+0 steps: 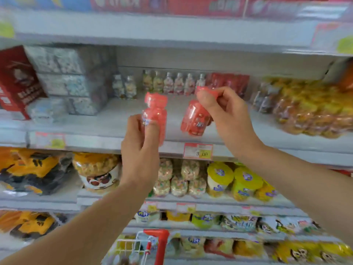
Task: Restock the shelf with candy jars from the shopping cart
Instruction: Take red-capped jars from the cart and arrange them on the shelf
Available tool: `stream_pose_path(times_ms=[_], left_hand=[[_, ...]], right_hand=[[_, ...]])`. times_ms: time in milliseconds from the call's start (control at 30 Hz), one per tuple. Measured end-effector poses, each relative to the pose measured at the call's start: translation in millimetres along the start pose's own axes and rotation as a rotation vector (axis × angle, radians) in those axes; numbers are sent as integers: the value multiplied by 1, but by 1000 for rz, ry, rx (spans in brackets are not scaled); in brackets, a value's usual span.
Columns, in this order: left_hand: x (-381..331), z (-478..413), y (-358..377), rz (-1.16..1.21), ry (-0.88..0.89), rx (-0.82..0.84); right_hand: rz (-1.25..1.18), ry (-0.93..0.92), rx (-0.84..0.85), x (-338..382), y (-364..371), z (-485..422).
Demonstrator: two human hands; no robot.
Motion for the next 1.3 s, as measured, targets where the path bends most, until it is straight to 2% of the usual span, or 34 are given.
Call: stream_pose_path(times_ms=[133, 267, 400, 567, 733, 900, 1133, 1300], left_hand=[[-11, -18, 65, -24, 16, 142], [-6, -32, 122, -179, -15, 259], [7, -48, 177, -246, -51, 381], [15, -63, 226, -339, -35, 492], [21, -75, 244, -334, -36, 505], [28, -82, 241, -378, -42, 478], [31, -87, 251, -427, -71, 521], [36, -99, 261, -451, -78, 491]], right_hand=[[171, 14, -112, -19, -77, -27], [360, 90, -158, -52, -136, -51], [530, 117, -180, -75, -166, -73], [624, 133, -206, -98, -180, -88], [655, 127, -171, -96, -177, -81], [813, 271, -24, -114, -174, -68], [919, 300, -62, -121, -169, -93], [969, 300, -111, -131, -164, -111]])
Point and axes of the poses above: each hand's wrist, its own z-axis away from the middle knuckle, its own y-axis out of the palm, x = y × z, the point moved 10 cm from there along -z, towards the middle knuckle, and after that the axes turned 2 degrees about -z, right-handed, at the moved point
